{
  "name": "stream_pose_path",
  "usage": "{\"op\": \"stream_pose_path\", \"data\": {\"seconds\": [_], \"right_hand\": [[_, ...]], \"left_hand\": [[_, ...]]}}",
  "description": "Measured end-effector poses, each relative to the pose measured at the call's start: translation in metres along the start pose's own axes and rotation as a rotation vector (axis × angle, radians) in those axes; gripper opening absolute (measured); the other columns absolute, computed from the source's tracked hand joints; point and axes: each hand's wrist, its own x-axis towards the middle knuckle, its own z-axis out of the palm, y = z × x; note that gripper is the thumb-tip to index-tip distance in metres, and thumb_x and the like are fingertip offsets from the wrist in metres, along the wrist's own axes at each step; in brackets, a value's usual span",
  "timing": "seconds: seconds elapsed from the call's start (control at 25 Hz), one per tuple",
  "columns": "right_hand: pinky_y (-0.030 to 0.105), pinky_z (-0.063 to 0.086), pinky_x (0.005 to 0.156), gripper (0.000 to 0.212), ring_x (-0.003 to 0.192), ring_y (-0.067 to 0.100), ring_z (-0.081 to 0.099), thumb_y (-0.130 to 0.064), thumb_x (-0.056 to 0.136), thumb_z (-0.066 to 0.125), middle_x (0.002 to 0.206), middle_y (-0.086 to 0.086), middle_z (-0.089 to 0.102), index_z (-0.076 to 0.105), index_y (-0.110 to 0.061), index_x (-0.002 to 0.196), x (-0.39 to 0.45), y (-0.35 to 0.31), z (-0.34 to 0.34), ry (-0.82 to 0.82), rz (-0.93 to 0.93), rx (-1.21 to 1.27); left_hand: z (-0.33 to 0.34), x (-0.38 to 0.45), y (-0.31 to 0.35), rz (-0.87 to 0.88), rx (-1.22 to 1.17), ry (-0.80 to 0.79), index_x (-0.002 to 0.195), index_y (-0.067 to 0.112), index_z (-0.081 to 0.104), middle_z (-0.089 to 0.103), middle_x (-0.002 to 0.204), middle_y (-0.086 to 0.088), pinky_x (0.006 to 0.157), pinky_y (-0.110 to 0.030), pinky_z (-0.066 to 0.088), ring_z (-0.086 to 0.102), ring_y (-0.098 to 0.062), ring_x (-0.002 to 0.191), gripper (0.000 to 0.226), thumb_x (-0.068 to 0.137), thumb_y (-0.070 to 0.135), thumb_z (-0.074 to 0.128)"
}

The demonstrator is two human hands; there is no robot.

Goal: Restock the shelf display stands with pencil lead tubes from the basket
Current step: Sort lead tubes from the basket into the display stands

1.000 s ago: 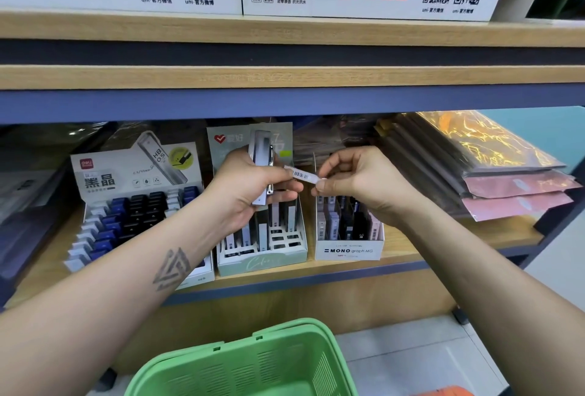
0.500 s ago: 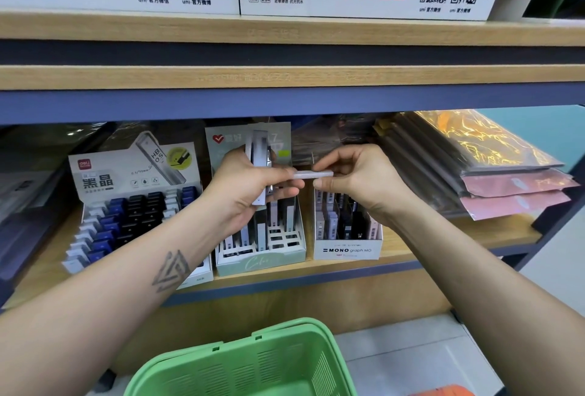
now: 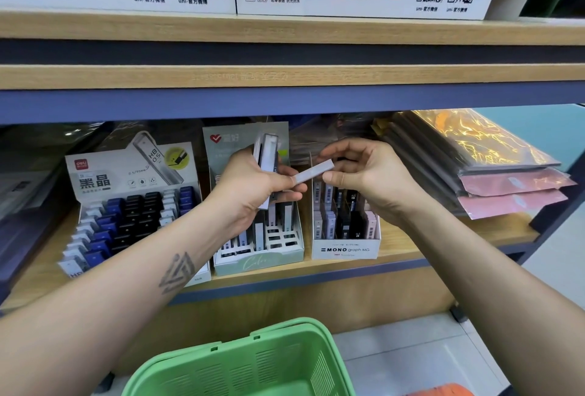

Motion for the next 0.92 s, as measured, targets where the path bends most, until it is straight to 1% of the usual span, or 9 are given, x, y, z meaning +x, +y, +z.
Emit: {"op": "stream_pose_path", "data": {"seconds": [0.12, 0.2, 0.28, 0.4, 0.52, 0.6, 0.72, 0.84, 0.92], "right_hand": [[0.032, 0.060, 0.083, 0.019, 0.092, 0.028, 0.075, -0.006, 0.080, 0.082, 0.096, 0.012, 0.077, 0.077, -0.014, 0.096, 0.000, 0.002, -0.002, 0.014, 0.014, -0.011], [0.029, 0.061, 0.078, 0.013, 0.088, 0.028, 0.076, -0.008, 0.084, 0.079, 0.090, 0.016, 0.077, 0.075, -0.008, 0.097, 0.002, 0.004, -0.002, 0.032, 0.074, 0.046], [0.027, 0.062, 0.071, 0.015, 0.080, 0.026, 0.076, -0.012, 0.086, 0.076, 0.087, 0.018, 0.077, 0.073, -0.003, 0.098, 0.003, 0.005, -0.003, 0.034, 0.122, 0.053], [0.024, 0.059, 0.063, 0.016, 0.072, 0.025, 0.074, -0.014, 0.089, 0.075, 0.085, 0.019, 0.076, 0.073, -0.002, 0.098, 0.003, 0.004, -0.003, -0.018, 0.151, 0.008], [0.025, 0.059, 0.065, 0.014, 0.075, 0.026, 0.075, -0.014, 0.088, 0.076, 0.088, 0.020, 0.076, 0.074, -0.004, 0.098, 0.001, 0.002, -0.005, -0.092, 0.195, 0.013], [0.028, 0.059, 0.073, 0.014, 0.082, 0.025, 0.074, -0.016, 0.087, 0.078, 0.090, 0.014, 0.077, 0.077, -0.009, 0.099, -0.001, 0.001, -0.005, -0.136, 0.181, -0.075], [0.032, 0.059, 0.085, 0.019, 0.089, 0.021, 0.073, -0.019, 0.084, 0.082, 0.092, 0.007, 0.077, 0.078, -0.016, 0.102, -0.001, -0.001, 0.001, -0.173, 0.089, -0.224], [0.032, 0.061, 0.079, 0.032, 0.083, 0.025, 0.074, -0.010, 0.083, 0.082, 0.091, 0.009, 0.076, 0.073, -0.016, 0.113, 0.000, -0.010, 0.002, -0.233, 0.089, -0.189], [0.030, 0.060, 0.071, 0.031, 0.075, 0.023, 0.072, -0.003, 0.085, 0.076, 0.086, 0.009, 0.075, 0.073, -0.016, 0.113, 0.000, -0.015, -0.005, -0.174, 0.105, -0.193]], "left_hand": [[0.001, 0.000, 0.000, -0.005, -0.069, -0.030, 0.113, -0.020, 0.057, 0.069, 0.105, -0.033, 0.063, -0.029, 0.063, 0.076, -0.038, 0.086, 0.027, 0.087, -0.017, 0.065], [0.001, -0.001, 0.000, -0.008, -0.169, -0.050, 0.114, -0.017, 0.058, 0.069, 0.106, -0.033, 0.066, -0.031, 0.063, 0.075, -0.039, 0.089, 0.026, 0.088, -0.017, 0.063], [-0.001, -0.001, 0.001, 0.002, -0.231, -0.072, 0.114, -0.013, 0.061, 0.071, 0.105, -0.031, 0.068, -0.030, 0.062, 0.075, -0.038, 0.091, 0.025, 0.089, -0.017, 0.060], [-0.002, -0.001, 0.002, 0.028, -0.196, -0.074, 0.114, -0.010, 0.063, 0.073, 0.103, -0.027, 0.070, -0.030, 0.062, 0.075, -0.036, 0.092, 0.026, 0.089, -0.016, 0.062], [-0.002, -0.002, 0.002, 0.037, -0.158, -0.058, 0.112, -0.014, 0.063, 0.073, 0.100, -0.029, 0.070, -0.030, 0.062, 0.076, -0.035, 0.090, 0.023, 0.088, -0.015, 0.063], [-0.002, -0.002, 0.003, 0.041, -0.118, -0.046, 0.108, -0.017, 0.063, 0.072, 0.097, -0.031, 0.069, -0.030, 0.063, 0.076, -0.035, 0.087, 0.020, 0.088, -0.014, 0.065], [0.002, -0.004, 0.005, 0.048, -0.005, -0.061, 0.096, -0.014, 0.065, 0.072, 0.088, -0.029, 0.062, -0.026, 0.061, 0.075, -0.032, 0.077, 0.012, 0.086, -0.011, 0.070], [0.010, -0.005, 0.006, 0.047, 0.010, -0.082, 0.089, -0.009, 0.065, 0.071, 0.079, -0.023, 0.058, -0.025, 0.060, 0.073, -0.027, 0.069, 0.009, 0.084, -0.010, 0.072], [0.012, -0.003, 0.008, 0.010, -0.026, -0.059, 0.095, -0.009, 0.066, 0.071, 0.081, -0.021, 0.052, -0.022, 0.055, 0.071, -0.022, 0.064, 0.011, 0.085, -0.008, 0.072]]}}
